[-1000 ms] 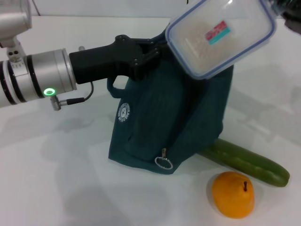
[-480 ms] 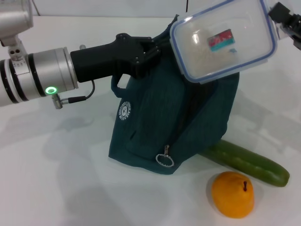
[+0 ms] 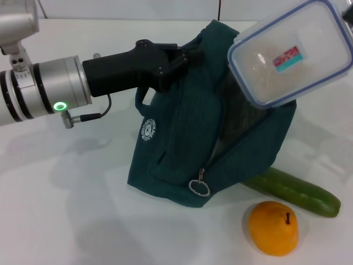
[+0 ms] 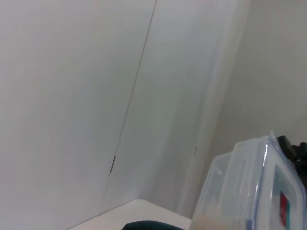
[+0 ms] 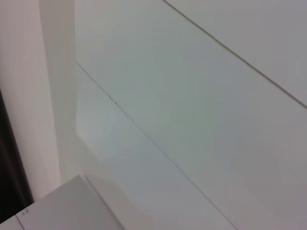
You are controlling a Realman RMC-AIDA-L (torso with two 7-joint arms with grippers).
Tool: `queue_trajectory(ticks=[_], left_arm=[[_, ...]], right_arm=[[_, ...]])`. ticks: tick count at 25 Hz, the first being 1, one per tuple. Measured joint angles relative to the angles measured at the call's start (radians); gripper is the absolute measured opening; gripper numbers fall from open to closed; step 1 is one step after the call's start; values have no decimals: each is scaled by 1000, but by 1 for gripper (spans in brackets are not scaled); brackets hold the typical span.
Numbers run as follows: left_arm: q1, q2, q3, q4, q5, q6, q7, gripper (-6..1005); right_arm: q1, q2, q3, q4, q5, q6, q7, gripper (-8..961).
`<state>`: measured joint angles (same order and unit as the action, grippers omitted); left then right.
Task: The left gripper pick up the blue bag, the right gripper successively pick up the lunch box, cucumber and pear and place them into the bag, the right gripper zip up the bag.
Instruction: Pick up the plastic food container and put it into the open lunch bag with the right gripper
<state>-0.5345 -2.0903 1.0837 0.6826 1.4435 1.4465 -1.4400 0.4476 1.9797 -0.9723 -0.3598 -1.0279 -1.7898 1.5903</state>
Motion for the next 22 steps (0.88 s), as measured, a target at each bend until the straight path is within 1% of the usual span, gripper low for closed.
queue_trajectory(ticks=[3, 6, 8, 12, 14, 17, 20, 22], left_arm=[[-2, -1, 1, 0, -3, -1, -1, 41], [-3, -1, 1, 0, -6, -3, -2, 41], [-4, -1, 2, 0, -6, -7, -2, 41], [-8, -1, 2, 0, -6, -11, -2, 41], [-13, -1, 2, -1, -6, -12, -2, 41], [-20, -1, 2, -3, -6, -12, -2, 41], [-21, 0, 2, -3, -6, -13, -2, 41], [-22, 1, 2, -7, -6, -14, 1, 41]], right_arm=[[2, -3, -6, -1, -13, 16, 0, 97], [15, -4, -15, -13, -70, 54, -3, 97], [24, 4, -15, -28, -130, 84, -24, 97], [46, 29, -16, -77, -230, 118, -46, 97], [68, 34, -33, -88, -262, 124, -46, 97], [96, 35, -81, -85, -269, 137, -46, 97], [105, 32, -126, -96, -272, 132, -54, 97], [107, 31, -135, -100, -272, 125, -58, 97]])
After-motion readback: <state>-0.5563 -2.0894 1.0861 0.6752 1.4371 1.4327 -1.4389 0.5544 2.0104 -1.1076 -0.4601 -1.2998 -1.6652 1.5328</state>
